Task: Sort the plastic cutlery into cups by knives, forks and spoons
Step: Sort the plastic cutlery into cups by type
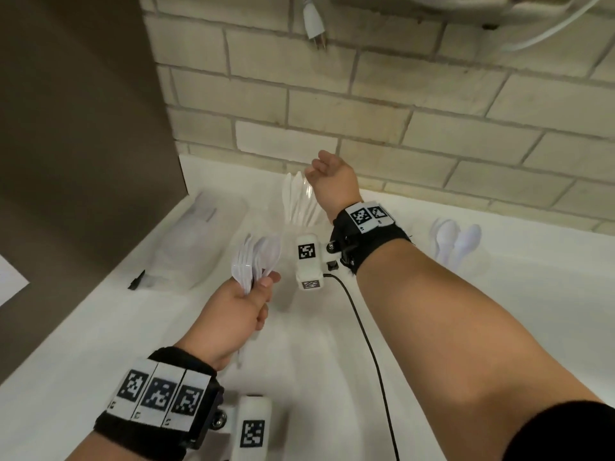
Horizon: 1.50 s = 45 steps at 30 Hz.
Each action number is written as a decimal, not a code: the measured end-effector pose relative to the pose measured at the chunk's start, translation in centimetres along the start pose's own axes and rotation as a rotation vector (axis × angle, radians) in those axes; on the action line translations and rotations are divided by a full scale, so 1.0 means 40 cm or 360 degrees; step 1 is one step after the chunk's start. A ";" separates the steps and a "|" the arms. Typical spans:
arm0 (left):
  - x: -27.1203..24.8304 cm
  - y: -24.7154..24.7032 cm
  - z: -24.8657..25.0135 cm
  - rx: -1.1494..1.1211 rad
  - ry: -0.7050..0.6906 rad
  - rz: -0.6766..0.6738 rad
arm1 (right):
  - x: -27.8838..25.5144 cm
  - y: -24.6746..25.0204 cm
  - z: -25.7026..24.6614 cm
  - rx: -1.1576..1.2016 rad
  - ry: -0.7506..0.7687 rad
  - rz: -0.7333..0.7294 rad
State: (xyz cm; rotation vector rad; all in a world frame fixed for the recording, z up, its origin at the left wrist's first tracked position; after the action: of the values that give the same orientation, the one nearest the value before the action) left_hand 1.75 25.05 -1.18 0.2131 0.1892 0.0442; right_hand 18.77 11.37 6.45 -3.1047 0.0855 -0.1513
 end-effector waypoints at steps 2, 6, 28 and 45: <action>-0.003 -0.010 0.015 -0.0064 -0.0008 -0.0040 | -0.018 0.017 -0.026 0.0061 0.0074 0.0023; -0.012 -0.025 0.055 -0.0360 0.0013 -0.0244 | -0.118 0.060 -0.074 0.0169 0.0152 0.0001; -0.048 -0.128 0.118 -0.0144 -0.0280 -0.0514 | -0.405 0.118 -0.026 -0.0899 0.0349 -0.0068; 0.013 -0.112 0.088 0.0375 -0.0247 -0.0048 | -0.411 0.131 -0.021 0.0090 0.0101 -0.0066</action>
State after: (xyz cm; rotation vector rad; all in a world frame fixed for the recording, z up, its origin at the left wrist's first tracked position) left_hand 3.05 19.96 1.15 0.4473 0.0426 -0.0251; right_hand 2.08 7.05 5.51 -3.0469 0.0179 -0.2494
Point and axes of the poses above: each hand's wrist, its own x-axis towards the middle knuckle, its own y-axis out of the back of the hand, z = x × y, the point moved 1 cm from there along x, towards the middle knuckle, and after that the axes turned 13 degrees about x, right-handed, at the moved point
